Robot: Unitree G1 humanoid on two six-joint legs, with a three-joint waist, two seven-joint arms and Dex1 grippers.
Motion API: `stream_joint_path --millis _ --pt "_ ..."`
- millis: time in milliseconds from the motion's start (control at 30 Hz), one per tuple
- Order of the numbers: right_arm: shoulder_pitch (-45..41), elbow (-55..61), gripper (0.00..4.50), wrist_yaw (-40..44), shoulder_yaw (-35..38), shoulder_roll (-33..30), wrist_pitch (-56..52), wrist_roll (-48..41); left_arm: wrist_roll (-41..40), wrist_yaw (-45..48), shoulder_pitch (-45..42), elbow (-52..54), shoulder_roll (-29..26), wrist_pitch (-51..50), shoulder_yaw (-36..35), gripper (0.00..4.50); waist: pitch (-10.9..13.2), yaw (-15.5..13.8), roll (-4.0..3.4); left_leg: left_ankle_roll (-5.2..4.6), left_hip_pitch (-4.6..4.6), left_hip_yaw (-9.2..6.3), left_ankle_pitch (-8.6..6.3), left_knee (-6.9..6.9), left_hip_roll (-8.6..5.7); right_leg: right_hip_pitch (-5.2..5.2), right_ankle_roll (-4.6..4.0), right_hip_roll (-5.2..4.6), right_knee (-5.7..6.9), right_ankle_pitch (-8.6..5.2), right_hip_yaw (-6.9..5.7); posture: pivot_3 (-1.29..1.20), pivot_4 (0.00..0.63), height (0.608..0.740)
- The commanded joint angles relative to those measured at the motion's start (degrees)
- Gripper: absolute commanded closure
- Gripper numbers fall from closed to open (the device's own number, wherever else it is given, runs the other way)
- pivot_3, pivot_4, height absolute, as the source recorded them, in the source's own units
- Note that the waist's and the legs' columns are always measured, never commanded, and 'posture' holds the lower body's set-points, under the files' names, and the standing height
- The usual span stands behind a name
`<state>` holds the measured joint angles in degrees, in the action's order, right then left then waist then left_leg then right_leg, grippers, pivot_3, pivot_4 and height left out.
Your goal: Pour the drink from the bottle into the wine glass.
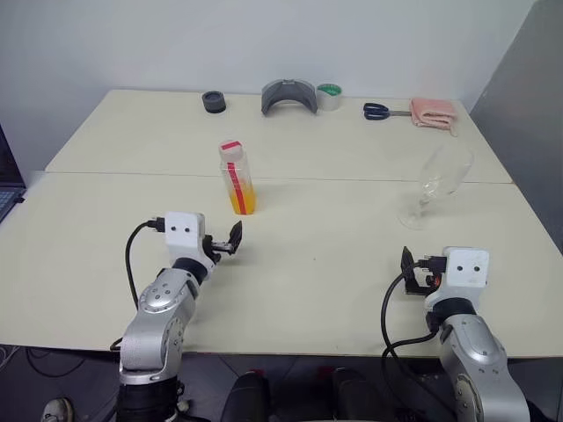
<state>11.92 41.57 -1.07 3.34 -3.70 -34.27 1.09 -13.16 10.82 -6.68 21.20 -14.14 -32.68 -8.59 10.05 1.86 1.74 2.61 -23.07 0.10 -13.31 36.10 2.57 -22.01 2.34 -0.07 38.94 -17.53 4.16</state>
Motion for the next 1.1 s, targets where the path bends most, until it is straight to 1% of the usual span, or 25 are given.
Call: stream_joint_path --millis 33,433,667,1000,1067,1100 --pt "-0.35 3.03 0.03 -0.45 -0.02 0.09 1.16 0.58 0.12 0.31 -0.14 1.78 -1.01 0.57 -0.34 0.00 0.00 0.00 0.00 0.00 0.00 0.00 0.00 0.00 0.00 0.00 -0.01 0.00 0.00 0.00 0.00 0.00 0.150 0.740" --pt "0.51 3.70 0.03 0.36 1.16 -1.16 1.74 0.07 0.38 -1.10 2.19 3.79 -0.70 0.99 -0.92 0.00 0.00 -0.01 0.00 0.00 0.00 -0.01 0.00 -0.01 0.01 0.00 -0.01 0.00 0.00 0.00 0.00 0.00 0.150 0.740" --pt "-2.70 5.65 0.03 -0.88 2.97 -1.52 4.91 0.84 0.14 -2.04 1.36 3.58 -0.33 1.30 -0.86 0.00 0.00 -0.01 0.00 0.00 0.00 0.00 0.00 -0.01 0.00 0.00 -0.01 0.00 0.00 0.00 0.00 0.00 0.150 0.740" --pt "-2.65 4.11 0.03 -0.43 2.38 -0.80 5.76 0.35 1.14 -2.98 0.77 3.31 -0.57 1.40 -0.56 0.00 -0.02 -0.01 0.03 0.01 -0.01 0.00 0.00 -0.01 0.00 -0.01 -0.04 0.01 0.01 0.02 -0.02 0.00 0.150 0.740" --pt "-4.36 3.62 0.03 2.64 3.24 -1.59 5.91 -3.13 2.40 -3.28 0.57 2.47 -0.67 2.46 0.21 0.00 -0.02 0.01 0.03 0.01 -0.01 0.00 0.00 -0.01 0.00 -0.01 -0.04 0.01 0.01 0.02 -0.02 0.00 0.150 0.740" --pt "-5.83 3.62 0.03 6.07 4.09 -2.54 5.55 -7.03 2.79 -3.42 0.14 1.88 -0.47 2.98 0.47 0.00 -0.02 0.05 0.03 0.01 -0.01 0.00 0.00 -0.01 0.00 -0.01 -0.04 0.01 0.01 0.02 -0.01 0.00 0.150 0.740"
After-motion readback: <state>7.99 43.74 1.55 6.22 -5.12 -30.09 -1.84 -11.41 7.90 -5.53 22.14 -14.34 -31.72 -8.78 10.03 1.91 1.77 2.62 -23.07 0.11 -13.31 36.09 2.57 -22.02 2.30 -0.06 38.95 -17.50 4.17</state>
